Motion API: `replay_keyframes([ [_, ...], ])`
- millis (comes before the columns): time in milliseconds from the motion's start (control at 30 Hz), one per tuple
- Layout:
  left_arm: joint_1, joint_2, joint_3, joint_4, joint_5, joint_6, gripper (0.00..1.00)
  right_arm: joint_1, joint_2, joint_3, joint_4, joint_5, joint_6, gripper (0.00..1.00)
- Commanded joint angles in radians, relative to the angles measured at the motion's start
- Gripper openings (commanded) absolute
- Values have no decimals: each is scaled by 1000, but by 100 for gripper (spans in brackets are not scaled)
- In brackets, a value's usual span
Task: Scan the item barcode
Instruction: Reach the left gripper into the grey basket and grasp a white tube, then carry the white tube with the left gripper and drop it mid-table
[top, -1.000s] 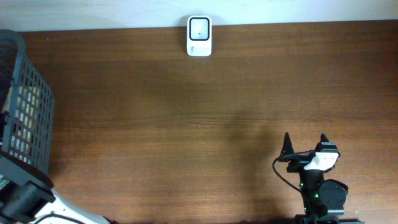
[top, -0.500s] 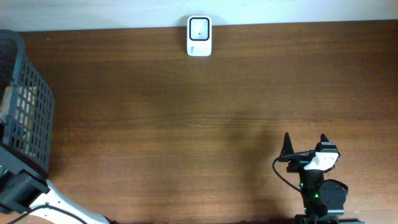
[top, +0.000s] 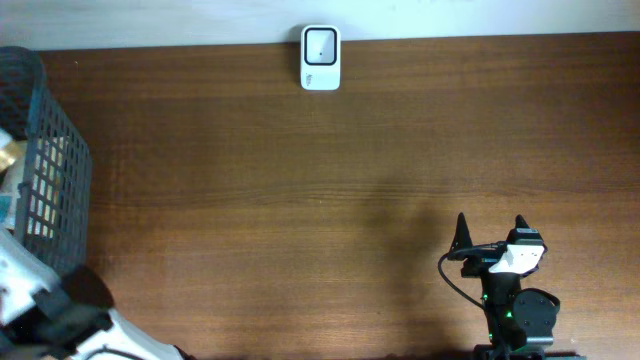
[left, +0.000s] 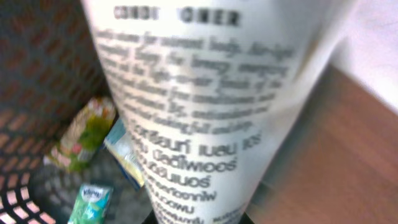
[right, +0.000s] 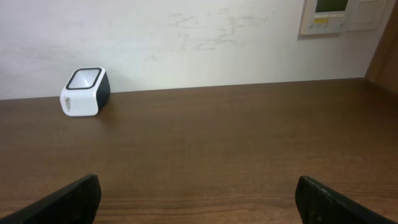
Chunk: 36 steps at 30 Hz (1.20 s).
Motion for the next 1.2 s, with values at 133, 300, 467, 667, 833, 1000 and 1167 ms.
replay_keyframes([
  [133,-379,-235,39,42,-123,-10,0,-6,-8,-7,-5,2,3,99],
  [300,-702,-132,-225,11,-75,-109,0,-6,-8,-7,-5,2,3,99],
  [467,-894,6,-612,267,124,-240,0,-6,-8,-7,-5,2,3,99],
  [667,-1062,187,-711,357,155,-317,0,-6,-8,-7,-5,2,3,99],
  [833,-1068,192,-711,360,146,-316,61,-6,-8,-7,-5,2,3,99],
  [1000,-1046,159,-528,262,88,-248,99,-6,-8,-7,-5,2,3,99],
  [1167,-838,57,93,-2,-176,-226,99,-6,-8,-7,-5,2,3,99],
])
